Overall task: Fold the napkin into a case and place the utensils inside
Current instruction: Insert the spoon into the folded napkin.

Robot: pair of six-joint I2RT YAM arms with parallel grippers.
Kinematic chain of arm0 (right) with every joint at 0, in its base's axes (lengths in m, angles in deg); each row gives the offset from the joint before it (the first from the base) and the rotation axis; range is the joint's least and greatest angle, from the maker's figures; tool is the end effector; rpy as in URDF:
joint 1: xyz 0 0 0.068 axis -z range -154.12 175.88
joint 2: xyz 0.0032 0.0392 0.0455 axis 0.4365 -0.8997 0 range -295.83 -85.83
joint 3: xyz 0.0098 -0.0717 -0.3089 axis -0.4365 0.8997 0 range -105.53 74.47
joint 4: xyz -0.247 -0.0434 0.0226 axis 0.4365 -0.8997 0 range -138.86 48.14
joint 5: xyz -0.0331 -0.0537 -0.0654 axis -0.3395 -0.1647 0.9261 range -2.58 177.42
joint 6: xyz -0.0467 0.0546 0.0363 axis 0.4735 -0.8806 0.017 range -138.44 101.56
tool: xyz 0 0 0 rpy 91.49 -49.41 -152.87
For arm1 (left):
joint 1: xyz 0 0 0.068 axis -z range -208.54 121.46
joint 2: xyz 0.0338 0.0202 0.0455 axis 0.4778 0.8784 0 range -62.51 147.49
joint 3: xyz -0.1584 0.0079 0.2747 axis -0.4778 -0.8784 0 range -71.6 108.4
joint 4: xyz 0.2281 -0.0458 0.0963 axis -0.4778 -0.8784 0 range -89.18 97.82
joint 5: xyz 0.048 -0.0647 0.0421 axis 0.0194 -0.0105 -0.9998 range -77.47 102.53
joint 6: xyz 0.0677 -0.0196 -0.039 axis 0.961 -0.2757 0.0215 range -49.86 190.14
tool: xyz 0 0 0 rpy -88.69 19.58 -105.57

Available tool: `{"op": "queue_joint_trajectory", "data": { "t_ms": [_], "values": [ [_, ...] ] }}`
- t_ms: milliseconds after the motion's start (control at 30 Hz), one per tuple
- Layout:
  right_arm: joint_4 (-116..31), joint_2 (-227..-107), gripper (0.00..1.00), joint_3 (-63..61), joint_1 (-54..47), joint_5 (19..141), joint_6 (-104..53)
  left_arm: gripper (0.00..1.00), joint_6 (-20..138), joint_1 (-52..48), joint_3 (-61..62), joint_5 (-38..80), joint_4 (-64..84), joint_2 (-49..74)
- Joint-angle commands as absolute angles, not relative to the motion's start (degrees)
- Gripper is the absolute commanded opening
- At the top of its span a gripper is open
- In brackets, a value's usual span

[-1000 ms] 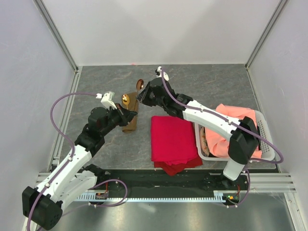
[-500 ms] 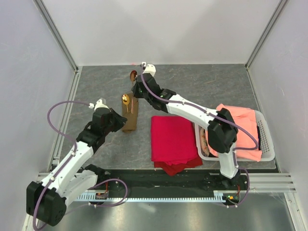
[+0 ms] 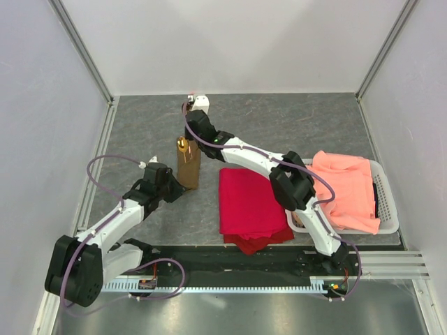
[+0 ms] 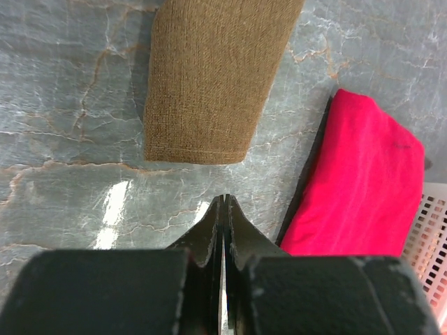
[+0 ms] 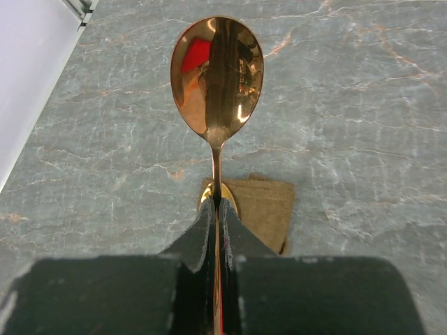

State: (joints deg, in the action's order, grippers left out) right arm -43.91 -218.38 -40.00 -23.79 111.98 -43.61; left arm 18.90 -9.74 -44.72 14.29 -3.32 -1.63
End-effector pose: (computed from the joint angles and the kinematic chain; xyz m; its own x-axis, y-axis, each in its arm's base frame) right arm 0.4104 0.4387 0.2787 -0.3890 0.1397 -0.9106 -0.3043 0.9135 0.2701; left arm 0.1874 -0.0660 0.2007 -0.6873 -0.5893 -0.4246 -0.3088 0.7662 -0.5636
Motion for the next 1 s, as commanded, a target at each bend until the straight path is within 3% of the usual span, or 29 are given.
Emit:
{"op": "queue_joint_trajectory", "data": {
  "t_ms": [0,967],
  "values": [
    [-39.9,-221.7,0.0,-45.7,-23.5,113.3,-42.4,0.02,17.1,-9.9,-46.5,15.8,1.6,-0.6],
    [-39.2,-229.1,0.0,-50.8,-22.8,113.9,-40.7,0.02,16.9,-10.0,-49.4,16.9,7.6,5.2]
  ]
}}
